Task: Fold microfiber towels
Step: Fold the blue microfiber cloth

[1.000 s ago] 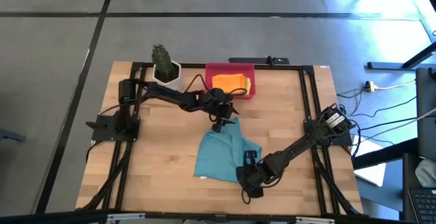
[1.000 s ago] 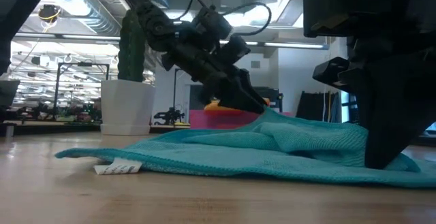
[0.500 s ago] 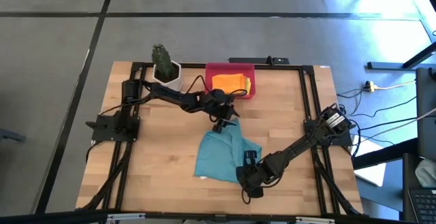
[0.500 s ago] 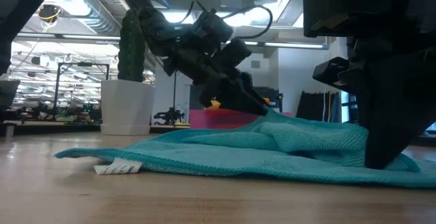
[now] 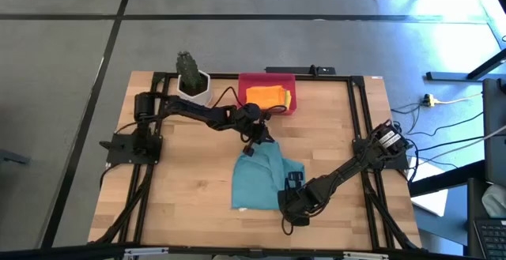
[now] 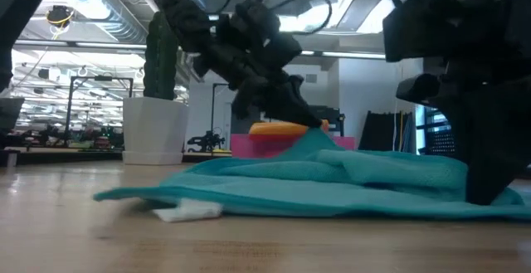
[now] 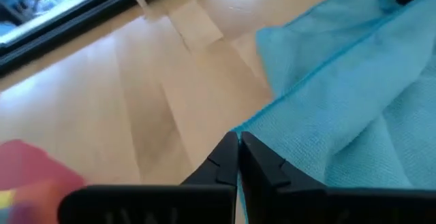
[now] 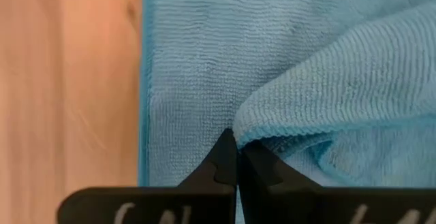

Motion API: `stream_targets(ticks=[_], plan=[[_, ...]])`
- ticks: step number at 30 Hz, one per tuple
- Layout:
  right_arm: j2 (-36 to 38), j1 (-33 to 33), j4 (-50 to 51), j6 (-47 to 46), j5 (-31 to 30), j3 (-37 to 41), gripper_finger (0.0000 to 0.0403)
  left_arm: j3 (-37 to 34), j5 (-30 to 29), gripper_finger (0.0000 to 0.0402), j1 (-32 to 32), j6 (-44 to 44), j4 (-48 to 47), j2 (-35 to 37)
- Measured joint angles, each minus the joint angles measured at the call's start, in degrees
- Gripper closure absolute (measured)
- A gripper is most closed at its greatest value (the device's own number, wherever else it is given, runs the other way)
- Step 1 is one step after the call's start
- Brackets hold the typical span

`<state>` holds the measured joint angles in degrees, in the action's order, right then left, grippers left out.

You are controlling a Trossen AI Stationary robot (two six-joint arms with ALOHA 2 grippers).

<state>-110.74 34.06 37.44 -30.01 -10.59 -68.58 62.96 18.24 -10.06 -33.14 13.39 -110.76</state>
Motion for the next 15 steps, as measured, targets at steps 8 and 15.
stream_targets(ticks=[8,15], plan=[[-0.1,0.0,8.2,-2.9,-0.3,-3.0,0.0402,0.0,-9.4,0.0401,5.1,-3.2,-13.5,9.4],[-0.1,0.0,18.0,-3.1,-5.7,-10.4,0.04,0.0,-18.6,0.0401,10.8,-3.2,-22.6,16.2]])
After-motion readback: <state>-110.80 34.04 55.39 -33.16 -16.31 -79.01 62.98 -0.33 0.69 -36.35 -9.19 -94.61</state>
